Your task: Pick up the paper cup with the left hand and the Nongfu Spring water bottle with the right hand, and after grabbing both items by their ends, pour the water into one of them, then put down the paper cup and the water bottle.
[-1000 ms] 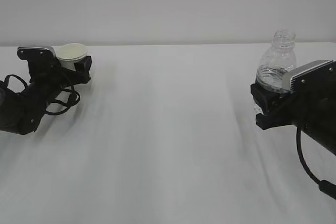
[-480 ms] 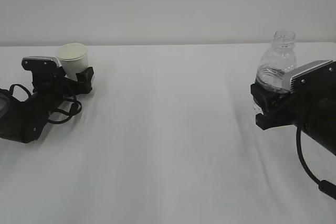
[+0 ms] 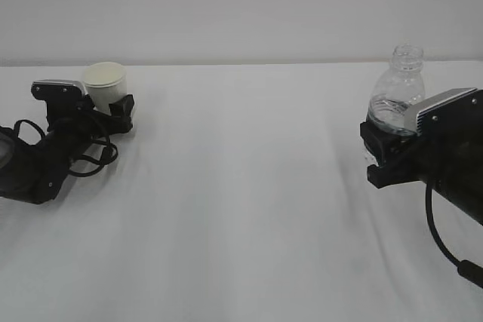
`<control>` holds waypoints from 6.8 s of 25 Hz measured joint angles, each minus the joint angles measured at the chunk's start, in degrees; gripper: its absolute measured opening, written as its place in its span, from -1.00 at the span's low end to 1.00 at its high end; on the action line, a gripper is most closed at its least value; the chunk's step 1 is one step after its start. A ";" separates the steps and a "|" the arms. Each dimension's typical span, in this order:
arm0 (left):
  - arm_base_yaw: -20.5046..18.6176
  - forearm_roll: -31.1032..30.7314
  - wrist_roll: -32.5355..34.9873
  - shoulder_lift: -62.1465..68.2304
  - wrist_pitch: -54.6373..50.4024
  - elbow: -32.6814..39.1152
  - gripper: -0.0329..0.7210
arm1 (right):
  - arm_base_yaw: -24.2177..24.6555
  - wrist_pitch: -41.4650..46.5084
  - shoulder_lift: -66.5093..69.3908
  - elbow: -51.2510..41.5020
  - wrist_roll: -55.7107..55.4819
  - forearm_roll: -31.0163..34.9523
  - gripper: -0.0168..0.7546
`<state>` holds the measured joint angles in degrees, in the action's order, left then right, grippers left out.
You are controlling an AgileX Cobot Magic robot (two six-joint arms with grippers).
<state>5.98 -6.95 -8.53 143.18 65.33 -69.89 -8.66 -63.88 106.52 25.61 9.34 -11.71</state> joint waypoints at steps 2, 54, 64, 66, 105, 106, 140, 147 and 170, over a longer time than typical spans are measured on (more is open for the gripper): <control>0.00 0.00 0.00 0.00 0.00 -0.54 0.70 | 0.00 0.00 0.24 0.00 0.10 0.00 0.13; 0.61 -32.52 -12.94 -24.49 0.32 20.00 0.36 | 0.00 0.00 0.24 0.00 2.29 4.76 0.12; 6.48 -50.05 -21.41 -24.58 0.32 20.00 0.35 | 0.00 0.00 0.24 0.00 2.29 3.93 0.12; 9.39 -50.33 -21.57 -24.58 0.32 19.88 0.35 | 0.00 0.00 0.24 0.00 2.29 3.70 0.12; 25.16 -50.33 -29.07 -24.58 -6.60 14.96 0.35 | 0.00 29.49 -20.77 -0.33 14.71 4.59 0.12; 25.16 -50.33 -29.07 -24.58 -6.60 14.96 0.35 | 0.00 29.60 -20.87 -0.33 15.09 4.59 0.12; 28.63 -52.01 -29.18 -20.03 -7.55 6.72 0.35 | 0.00 32.14 -20.89 -0.35 40.46 4.59 0.11; 28.63 -52.33 -29.21 -20.03 -7.76 6.72 0.35 | 0.00 30.75 -20.89 -0.35 44.75 4.69 0.11; 28.63 -52.46 -29.96 -20.03 -6.59 6.72 0.34 | 0.00 26.54 -20.89 -0.45 56.53 4.79 0.11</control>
<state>34.60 -59.41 -38.49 123.14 58.75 -63.18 -8.66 -37.34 85.62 25.17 65.87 -6.92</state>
